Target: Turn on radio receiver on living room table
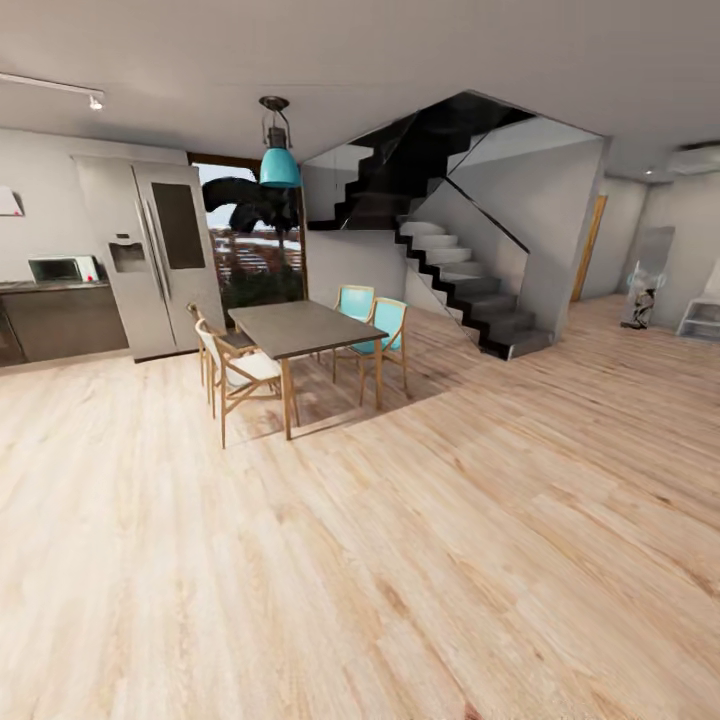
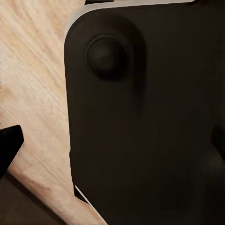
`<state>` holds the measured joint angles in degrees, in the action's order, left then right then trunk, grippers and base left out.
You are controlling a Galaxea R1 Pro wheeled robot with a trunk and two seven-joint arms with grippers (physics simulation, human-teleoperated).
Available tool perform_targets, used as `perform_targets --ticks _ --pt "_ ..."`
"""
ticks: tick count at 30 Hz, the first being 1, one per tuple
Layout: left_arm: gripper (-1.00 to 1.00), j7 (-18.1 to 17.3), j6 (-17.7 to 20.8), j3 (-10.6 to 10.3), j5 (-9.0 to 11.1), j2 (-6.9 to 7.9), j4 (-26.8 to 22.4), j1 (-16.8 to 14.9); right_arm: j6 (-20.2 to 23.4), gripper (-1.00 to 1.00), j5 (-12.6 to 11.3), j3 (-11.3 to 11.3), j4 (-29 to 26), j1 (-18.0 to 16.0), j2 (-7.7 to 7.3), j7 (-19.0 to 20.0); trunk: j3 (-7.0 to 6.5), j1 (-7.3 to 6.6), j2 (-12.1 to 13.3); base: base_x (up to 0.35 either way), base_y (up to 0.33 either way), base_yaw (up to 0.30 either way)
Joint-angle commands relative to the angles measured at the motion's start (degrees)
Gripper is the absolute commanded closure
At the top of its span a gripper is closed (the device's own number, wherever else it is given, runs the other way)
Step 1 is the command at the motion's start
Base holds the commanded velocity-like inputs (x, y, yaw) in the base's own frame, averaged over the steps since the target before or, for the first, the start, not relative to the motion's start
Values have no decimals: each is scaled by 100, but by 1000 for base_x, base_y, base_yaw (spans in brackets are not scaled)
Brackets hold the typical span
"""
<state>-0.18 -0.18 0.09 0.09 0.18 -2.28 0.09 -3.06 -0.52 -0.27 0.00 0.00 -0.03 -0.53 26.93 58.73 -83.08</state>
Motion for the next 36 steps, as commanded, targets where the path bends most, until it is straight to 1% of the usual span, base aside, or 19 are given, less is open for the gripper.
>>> perform_targets --ticks 1,36 --pt "-100 0 0 0 0 0 0 0 -1 -100 0 0 0 0 1 0 0 0 0 0 0 -289" --pt "-100 0 0 0 0 0 0 0 -28 -100 -1 -8 1 0 3 0 0 0 0 0 0 -289"
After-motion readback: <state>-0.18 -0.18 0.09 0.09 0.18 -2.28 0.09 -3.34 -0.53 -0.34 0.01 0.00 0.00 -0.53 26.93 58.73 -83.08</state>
